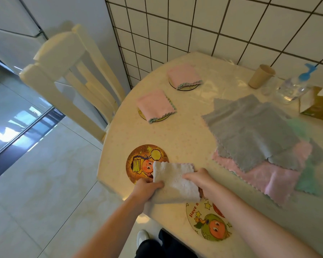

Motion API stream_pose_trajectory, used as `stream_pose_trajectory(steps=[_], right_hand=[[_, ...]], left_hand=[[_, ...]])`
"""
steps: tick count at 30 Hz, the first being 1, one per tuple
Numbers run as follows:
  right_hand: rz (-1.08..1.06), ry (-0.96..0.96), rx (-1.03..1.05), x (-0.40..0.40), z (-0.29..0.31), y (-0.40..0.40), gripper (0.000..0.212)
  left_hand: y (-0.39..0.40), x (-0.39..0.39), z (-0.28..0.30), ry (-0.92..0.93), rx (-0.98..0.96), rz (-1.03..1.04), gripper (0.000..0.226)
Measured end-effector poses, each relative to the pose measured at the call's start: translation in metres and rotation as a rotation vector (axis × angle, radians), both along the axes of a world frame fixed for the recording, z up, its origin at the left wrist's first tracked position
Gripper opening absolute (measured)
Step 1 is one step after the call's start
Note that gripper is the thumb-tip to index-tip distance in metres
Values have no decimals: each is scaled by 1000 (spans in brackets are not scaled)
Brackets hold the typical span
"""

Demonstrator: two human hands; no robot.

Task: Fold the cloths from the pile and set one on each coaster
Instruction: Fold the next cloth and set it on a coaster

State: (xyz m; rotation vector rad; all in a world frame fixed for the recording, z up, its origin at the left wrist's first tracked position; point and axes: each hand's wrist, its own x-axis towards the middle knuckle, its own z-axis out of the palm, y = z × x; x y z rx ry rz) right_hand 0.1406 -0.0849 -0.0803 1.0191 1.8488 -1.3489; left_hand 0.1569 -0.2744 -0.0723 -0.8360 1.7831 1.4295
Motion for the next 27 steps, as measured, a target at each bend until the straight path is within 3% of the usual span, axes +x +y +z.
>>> stream_pose_trajectory(steps=[2, 6, 9, 13, 19, 27], right_hand=[[-36, 2, -69, 2, 3, 2, 28], [-74, 144, -164, -1, 13, -5, 18], [-65, 240, -148, -13, 15, -23, 26], [76, 284, 41, -40, 5, -58, 31], [298, 337, 332, -66, -8, -93, 34], [262, 338, 624, -63, -12, -100, 29]], left_hand=[[-4, -4, 7, -23, 128, 70, 45], [-20, -16, 13, 49, 186, 119, 36], [-41, -29, 18, 102, 180, 89, 43], [-69, -44, 20, 143, 63, -4, 39], [-100, -62, 6, 33, 46, -56, 25], [-103, -73, -15, 125, -199, -352, 21]])
